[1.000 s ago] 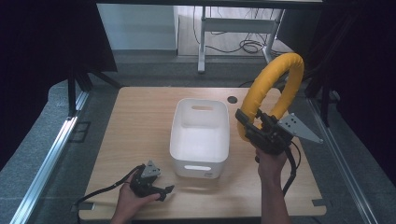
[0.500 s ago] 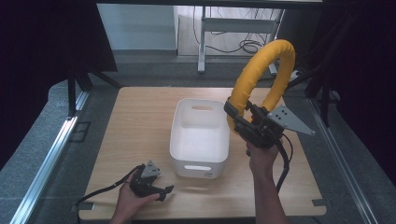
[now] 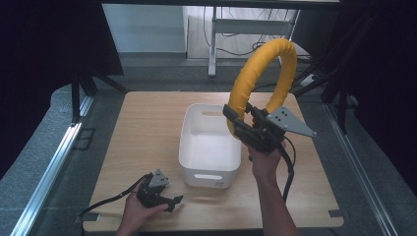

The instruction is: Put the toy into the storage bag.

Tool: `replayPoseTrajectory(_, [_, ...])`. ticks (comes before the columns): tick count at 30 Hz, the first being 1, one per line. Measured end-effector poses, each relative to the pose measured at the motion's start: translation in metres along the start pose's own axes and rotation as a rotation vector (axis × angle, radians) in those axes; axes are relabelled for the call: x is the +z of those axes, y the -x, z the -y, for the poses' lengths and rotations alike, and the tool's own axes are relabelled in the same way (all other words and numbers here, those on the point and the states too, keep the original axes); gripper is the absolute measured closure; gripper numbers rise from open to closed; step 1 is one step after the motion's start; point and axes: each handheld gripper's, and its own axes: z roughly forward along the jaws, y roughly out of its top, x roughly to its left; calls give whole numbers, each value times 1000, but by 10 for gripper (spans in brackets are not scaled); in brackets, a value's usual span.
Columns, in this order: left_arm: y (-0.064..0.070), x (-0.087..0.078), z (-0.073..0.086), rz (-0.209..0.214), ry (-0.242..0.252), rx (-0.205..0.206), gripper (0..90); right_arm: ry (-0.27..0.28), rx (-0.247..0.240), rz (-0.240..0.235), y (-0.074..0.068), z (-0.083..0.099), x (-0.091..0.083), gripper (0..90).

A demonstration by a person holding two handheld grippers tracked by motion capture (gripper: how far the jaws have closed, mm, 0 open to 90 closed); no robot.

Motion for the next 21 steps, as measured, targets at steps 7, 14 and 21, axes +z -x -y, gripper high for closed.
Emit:
replayPoseTrajectory(7, [0, 0, 0, 1, -4, 4, 151, 4, 1, -35, -14, 3, 12, 499])
replayPoseTrajectory(14, [0, 0, 0, 2, -11, 8, 151, -5, 8, -57, -27, 10, 24, 499])
replayPoseTrajectory(21, [0, 0, 0, 1, -13, 9, 151, -8, 28, -83, -39, 17, 32, 499])
